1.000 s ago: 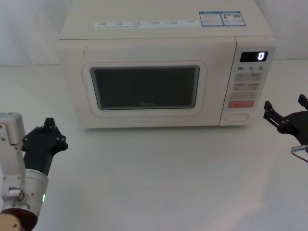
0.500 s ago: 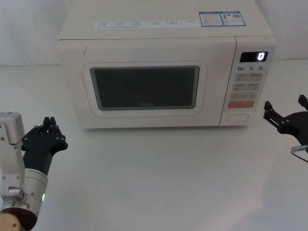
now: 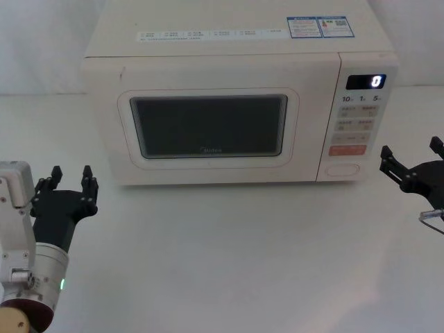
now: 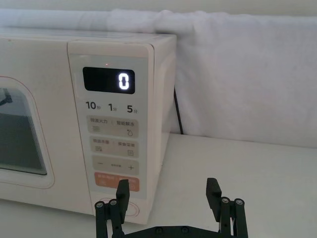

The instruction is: Press the button to open the microwave door with one hand; close the microwave door with the other hand.

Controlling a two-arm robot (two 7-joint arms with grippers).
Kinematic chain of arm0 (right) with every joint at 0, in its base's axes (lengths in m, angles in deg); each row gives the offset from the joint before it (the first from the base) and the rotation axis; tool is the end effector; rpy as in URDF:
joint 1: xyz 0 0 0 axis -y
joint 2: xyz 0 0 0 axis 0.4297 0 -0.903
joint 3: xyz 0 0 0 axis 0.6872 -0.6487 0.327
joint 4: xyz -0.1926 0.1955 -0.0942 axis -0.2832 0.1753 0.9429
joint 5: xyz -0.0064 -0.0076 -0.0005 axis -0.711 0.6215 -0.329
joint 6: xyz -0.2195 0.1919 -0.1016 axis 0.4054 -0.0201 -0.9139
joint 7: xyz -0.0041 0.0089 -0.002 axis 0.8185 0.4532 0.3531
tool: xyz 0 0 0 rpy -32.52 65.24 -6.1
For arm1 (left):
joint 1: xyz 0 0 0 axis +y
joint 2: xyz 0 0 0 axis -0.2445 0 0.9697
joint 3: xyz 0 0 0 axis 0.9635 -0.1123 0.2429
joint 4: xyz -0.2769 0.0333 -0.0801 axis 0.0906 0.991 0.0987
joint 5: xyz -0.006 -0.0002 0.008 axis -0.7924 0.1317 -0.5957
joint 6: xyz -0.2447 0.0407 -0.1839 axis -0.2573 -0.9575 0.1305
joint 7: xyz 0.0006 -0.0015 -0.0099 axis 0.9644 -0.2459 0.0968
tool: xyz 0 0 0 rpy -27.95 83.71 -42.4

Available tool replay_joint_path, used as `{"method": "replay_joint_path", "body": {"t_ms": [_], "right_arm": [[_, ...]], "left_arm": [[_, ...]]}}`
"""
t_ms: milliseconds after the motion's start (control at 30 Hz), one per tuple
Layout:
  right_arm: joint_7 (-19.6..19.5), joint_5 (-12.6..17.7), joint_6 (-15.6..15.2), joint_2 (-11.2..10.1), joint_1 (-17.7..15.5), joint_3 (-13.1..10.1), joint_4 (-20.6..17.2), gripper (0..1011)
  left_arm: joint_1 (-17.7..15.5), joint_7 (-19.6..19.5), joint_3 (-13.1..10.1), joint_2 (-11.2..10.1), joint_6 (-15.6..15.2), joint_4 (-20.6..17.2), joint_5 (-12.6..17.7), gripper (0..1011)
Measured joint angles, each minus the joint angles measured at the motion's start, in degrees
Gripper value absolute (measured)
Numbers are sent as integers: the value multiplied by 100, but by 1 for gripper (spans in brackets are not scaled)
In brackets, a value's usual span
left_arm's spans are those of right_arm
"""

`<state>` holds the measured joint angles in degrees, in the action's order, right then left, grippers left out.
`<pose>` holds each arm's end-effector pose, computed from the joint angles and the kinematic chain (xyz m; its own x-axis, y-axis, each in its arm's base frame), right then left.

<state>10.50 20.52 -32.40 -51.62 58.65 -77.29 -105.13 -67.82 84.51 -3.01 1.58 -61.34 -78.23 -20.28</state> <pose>0.2982 -0.0475 -0.2561 0.1840 -0.9823 0.0357 0.9829 0.1834 -0.0190 0.2884 0.0272 -0.2818 0.0103 0.9998 0.0195 -0.9999 0.0104 -0.0038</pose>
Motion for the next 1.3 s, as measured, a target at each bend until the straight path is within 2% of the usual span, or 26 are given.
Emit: {"method": "replay_joint_path", "body": {"t_ms": [67,267,367,533,600,1300], "right_arm": [[0,0,0,0,0,0,0,1002],[0,0,0,0,0,0,0,1002],[0,0,0,0,0,0,0,1002],[0,0,0,0,0,0,0,1003],[0,0,0,0,0,0,0,1002],[0,0,0,0,0,0,0,1002]], "left_arm": [[-1,0,0,0,0,0,-1,546],[-2,0,0,-3,0,0,-4,774],[-2,0,0,-3,0,0,-4,825],[-2,0,0,-3,0,0,-4,980],[-2,0,0,-3,0,0,-4,1003],[-2,0,0,-3,0,0,-4,1003]]}}
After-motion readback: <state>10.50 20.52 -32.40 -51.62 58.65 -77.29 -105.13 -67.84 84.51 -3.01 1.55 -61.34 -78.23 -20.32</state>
